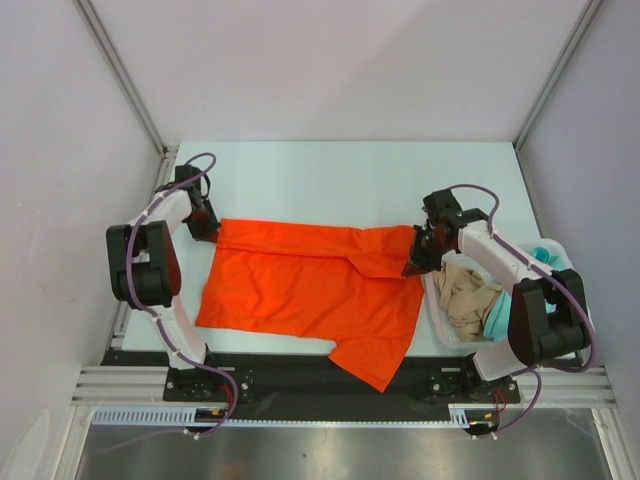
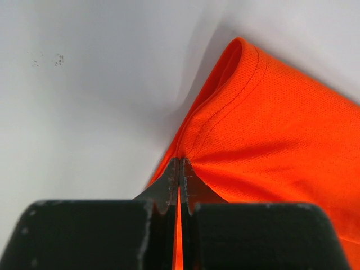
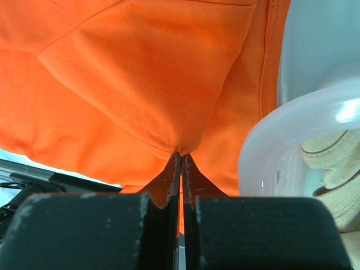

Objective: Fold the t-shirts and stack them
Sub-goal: Fold the tshirt

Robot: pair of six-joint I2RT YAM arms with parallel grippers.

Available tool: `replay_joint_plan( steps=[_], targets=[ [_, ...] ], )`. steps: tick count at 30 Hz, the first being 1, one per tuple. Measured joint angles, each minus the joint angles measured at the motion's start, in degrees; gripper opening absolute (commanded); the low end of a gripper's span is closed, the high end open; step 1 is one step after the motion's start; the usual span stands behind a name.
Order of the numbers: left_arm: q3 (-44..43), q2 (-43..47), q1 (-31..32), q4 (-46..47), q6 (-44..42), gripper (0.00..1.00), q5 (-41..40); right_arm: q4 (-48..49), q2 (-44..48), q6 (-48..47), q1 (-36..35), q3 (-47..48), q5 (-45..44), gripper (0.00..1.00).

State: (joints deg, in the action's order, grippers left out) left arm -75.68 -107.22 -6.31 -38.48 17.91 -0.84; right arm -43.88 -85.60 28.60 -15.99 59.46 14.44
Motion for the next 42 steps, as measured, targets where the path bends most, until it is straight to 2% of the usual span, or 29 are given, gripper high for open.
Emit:
replay_joint_plan(
  steps=[21,24,25,27,28,29,30,32,34,38,42],
  targets=[
    [0.3,-1.0,0.0,0.9,0.0,0.0,-1.0,3.3,-2.9,0.3,-0.2,-1.4,0.0,0.0],
    [0.6,-1.4,0.0,1.0,0.0,0.08,-1.6,3.7,-3.1,0.2,-0.3,-1.4,-0.1,0.02],
    [0.9,-1.4,0.0,1.1,-0.1,0.19,-1.8,3.7,-3.1,0.2,-0.3,-1.4,-0.1,0.04],
    [1.5,-1.4,0.0,1.2,-0.4,0.3,-2.1,3.7,-3.1,-0.1,-0.4,-1.4,-0.2,0.11],
    [1.8,-1.3,0.0,1.2,-0.4,0.41,-2.3,3.7,-3.1,-0.3,-0.5,-1.4,-0.2,0.22],
    [2.2,-1.0,0.0,1.2,-0.4,0.47,-2.5,3.5,-3.1,-0.6,-0.6,-1.2,-0.1,0.28],
    [2.6,-0.5,0.0,1.1,-0.5,0.51,-2.8,3.1,-3.1,-1.2,-0.7,-0.9,-0.2,0.39],
    [2.8,1.3,-0.1,0.4,-0.5,0.67,-3.7,1.9,-3.1,-1.9,-1.0,0.3,-0.5,0.5],
    [2.8,3.5,-0.1,-0.1,-0.5,0.72,-4.8,0.4,-3.1,-2.8,-1.6,2.3,-1.6,0.6],
    [2.3,8.6,-0.1,-0.4,-1.3,0.75,-6.8,-1.6,-2.9,-4.9,-2.1,6.3,-3.5,0.62],
    [1.7,10.5,-0.2,3.8,-3.8,0.75,-3.8,-3.6,-3.1,-6.8,-2.1,11.3,-4.0,0.61]
  ],
)
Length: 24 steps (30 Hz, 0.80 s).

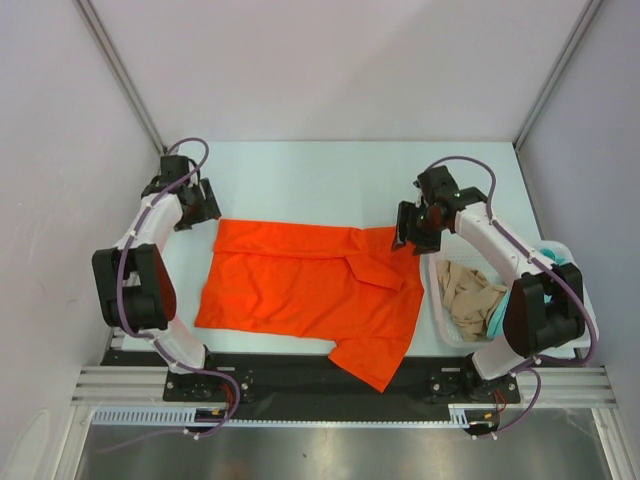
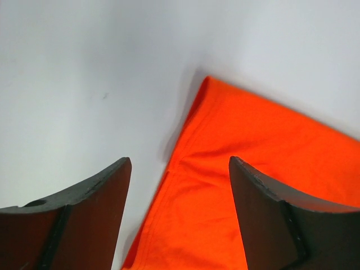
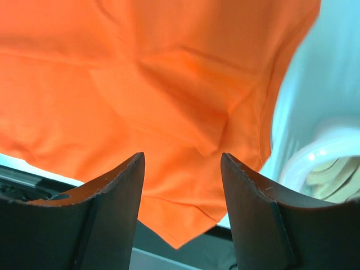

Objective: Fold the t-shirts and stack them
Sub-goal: Fold the tshirt

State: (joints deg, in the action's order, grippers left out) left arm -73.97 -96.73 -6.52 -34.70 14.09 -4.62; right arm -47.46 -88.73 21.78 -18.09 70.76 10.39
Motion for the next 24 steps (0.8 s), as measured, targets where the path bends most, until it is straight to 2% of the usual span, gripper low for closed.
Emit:
replay_joint_plan(
  steps=[6,13,15,24],
  targets=[
    [-3.0,-6.7,0.0,5.4,-3.8,0.74,8.4,0.2,-2.3,-0.9,0.0,6.5,1.3,0.61],
    [-10.4,-17.3,0.0,5.5,-5.7,0.65,10.4,0.2,-6.3,-0.9,0.3,8.6,3.1,0.61],
    [-11.1,-18.2,0.0,5.5,-5.8,0.59,10.6,0.1,-7.3,-1.0,0.5,9.6,3.4,0.61],
    [-11.1,-18.8,0.0,3.9,-5.6,0.49,10.8,0.2,-8.6,-1.1,2.9,11.1,3.7,0.61]
  ],
)
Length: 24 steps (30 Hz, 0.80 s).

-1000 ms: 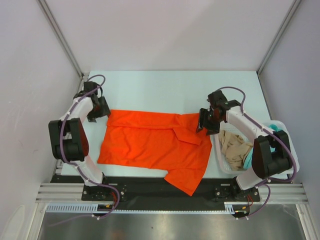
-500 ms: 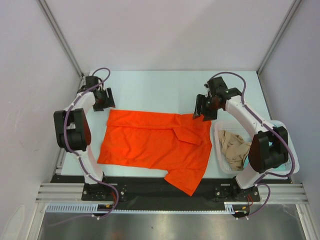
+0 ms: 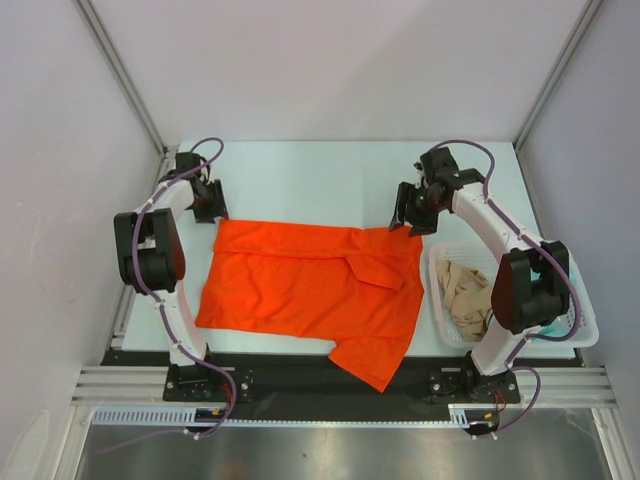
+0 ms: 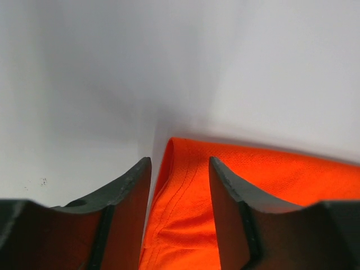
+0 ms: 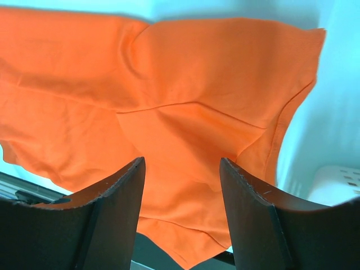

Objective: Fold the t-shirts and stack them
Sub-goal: Fold the tshirt

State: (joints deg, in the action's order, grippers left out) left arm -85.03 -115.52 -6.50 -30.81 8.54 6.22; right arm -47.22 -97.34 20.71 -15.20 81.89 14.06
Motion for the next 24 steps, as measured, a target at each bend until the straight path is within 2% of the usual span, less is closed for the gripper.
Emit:
replay_joint_plan(
  steps=[2,5,8,11,12,13,24],
  targets=[
    [0.1,-0.1,0.0,-0.2,0.0,0.48,0.1,0.0,-0.4,0.0,0.4,0.0,0.0,0.61],
    [0.2,-0.3,0.0,-0.2,0.2,0.42,0.3,0.0,-1.7,0.1,0.7,0.1,-0.4,0.62],
    [0.2,-0.9,0.0,-0.2,0.5,0.31,0.7,0.1,-3.2,0.5,1.0,0.1,-2.3,0.64],
    [0.2,-1.6,0.0,-0.2,0.8,0.17,1.5,0.1,-4.7,1.2,1.2,0.3,-4.8,0.66],
    [0.2,-1.9,0.0,-0.2,1.0,0.06,1.7,-0.1,-5.4,1.6,1.3,0.7,-5.7,0.67],
    [0.2,-2.1,0.0,-0.2,1.4,0.0,1.8,-0.1,-6.2,1.8,1.4,1.2,-6.6,0.68],
    [-0.3,-2.6,-1.3,-0.6,2.3,0.0,-3.3,0.6,-13.4,3.3,1.8,8.2,-11.6,0.66]
  ],
)
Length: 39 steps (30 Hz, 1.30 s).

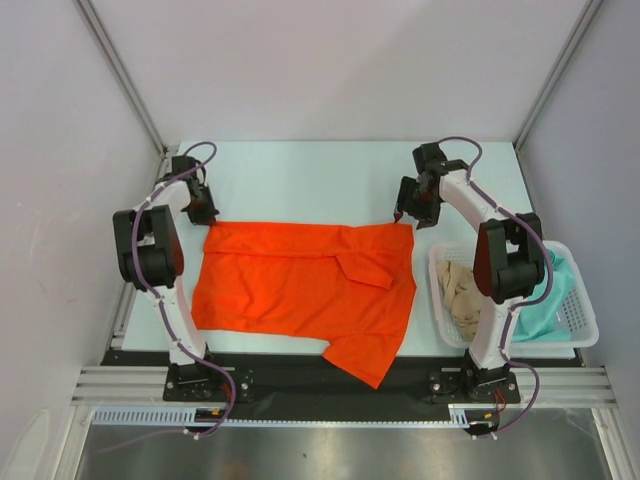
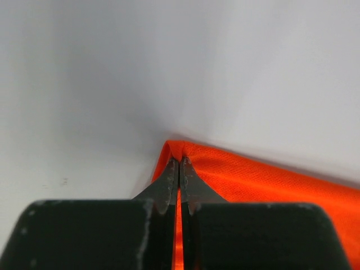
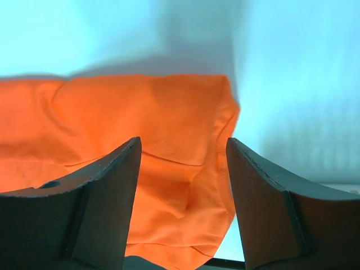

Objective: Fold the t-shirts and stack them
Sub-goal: Fold the tshirt

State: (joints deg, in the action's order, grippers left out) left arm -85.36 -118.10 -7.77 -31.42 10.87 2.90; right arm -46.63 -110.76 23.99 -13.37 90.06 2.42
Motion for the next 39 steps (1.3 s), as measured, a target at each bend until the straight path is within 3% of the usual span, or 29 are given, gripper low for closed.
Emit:
replay_joint_plan(
  steps=[8,15,28,34,35,39],
  targets=[
    [-1.8,-0.1,-4.7,0.1,1.3,0.0,-2.7,1.5,-6.2,1.7,0.0,6.3,1.3,0.49],
    [-1.7,-0.4,-5.0,0.4,2.0,0.0,-2.8,2.7,-8.5,4.1,0.2,8.1,4.8,0.38],
    [-1.7,-0.4,-5.0,0.4,2.1,0.0,-2.6,5.0,-12.1,7.3,0.7,8.2,8.6,0.32],
    [-1.7,-0.4,-5.0,0.4,2.1,0.0,-2.6,5.4,-12.2,8.2,1.1,8.2,8.1,0.08],
    [-1.7,-0.4,-5.0,0.5,2.1,0.0,-2.6,5.5,-12.1,8.2,1.3,8.2,8.0,0.0],
    [-1.5,-0.4,-5.0,0.5,2.1,0.0,-2.6,5.8,-12.2,8.4,2.4,8.2,7.2,0.0]
  ],
)
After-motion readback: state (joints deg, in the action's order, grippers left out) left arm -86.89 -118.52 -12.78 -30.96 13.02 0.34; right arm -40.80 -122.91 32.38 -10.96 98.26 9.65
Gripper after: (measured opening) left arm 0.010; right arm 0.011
